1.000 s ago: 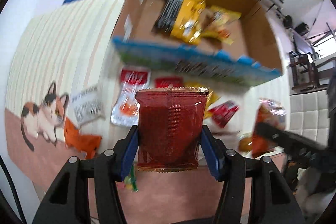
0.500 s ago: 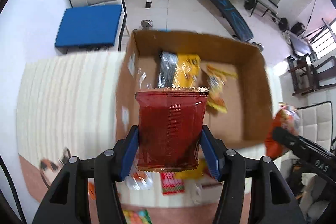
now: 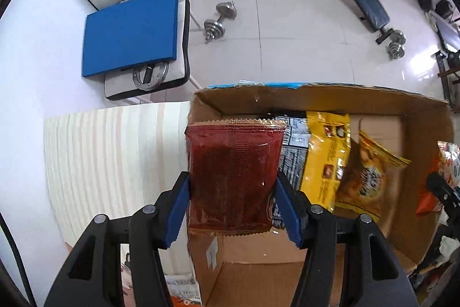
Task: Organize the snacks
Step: 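Lower both packets into the box and open both tools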
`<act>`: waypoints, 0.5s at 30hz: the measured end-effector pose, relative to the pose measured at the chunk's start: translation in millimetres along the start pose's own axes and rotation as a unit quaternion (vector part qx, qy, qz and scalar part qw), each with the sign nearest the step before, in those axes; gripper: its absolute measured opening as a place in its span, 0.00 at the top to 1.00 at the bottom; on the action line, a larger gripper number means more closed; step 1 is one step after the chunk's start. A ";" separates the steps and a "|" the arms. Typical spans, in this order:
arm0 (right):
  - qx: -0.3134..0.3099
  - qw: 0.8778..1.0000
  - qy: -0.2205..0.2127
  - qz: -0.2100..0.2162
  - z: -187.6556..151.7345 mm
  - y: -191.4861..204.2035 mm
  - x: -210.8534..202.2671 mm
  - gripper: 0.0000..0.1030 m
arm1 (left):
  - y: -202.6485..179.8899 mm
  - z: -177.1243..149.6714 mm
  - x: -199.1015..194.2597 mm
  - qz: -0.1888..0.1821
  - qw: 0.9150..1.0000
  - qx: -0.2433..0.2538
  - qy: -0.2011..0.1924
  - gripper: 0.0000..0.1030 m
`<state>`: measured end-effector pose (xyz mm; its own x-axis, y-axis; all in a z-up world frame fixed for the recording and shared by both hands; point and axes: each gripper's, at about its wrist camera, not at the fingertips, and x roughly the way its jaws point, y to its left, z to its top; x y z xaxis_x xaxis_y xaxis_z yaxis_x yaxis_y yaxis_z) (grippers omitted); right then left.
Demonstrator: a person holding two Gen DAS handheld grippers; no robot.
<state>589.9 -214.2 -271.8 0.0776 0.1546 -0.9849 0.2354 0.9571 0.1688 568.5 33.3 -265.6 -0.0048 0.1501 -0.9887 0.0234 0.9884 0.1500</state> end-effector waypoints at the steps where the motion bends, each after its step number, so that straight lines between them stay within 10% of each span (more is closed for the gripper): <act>1: -0.002 1.000 0.006 -0.006 2.8 0.7 4.7 0.46 | -1.4 2.8 4.5 -0.003 1.000 0.000 0.008 0.46; 4: -0.012 1.000 0.016 -0.015 6.6 3.0 13.4 0.12 | -2.4 6.9 15.0 -0.016 1.000 -0.005 0.026 0.40; 8: -0.030 0.999 0.013 -0.017 4.7 8.0 12.0 0.10 | -7.1 2.9 10.1 -0.039 0.999 -0.009 0.012 0.15; 15: -0.040 0.999 0.014 -0.004 -9.5 13.6 4.9 0.10 | -14.2 -11.0 -3.6 -0.076 0.997 -0.012 0.002 0.15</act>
<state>584.2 -198.1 -274.7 0.0490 0.1535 -0.9869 0.1566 0.9747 0.1593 557.1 19.0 -264.0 -0.0100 -0.0024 -0.9999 -0.0015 1.0000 -0.0023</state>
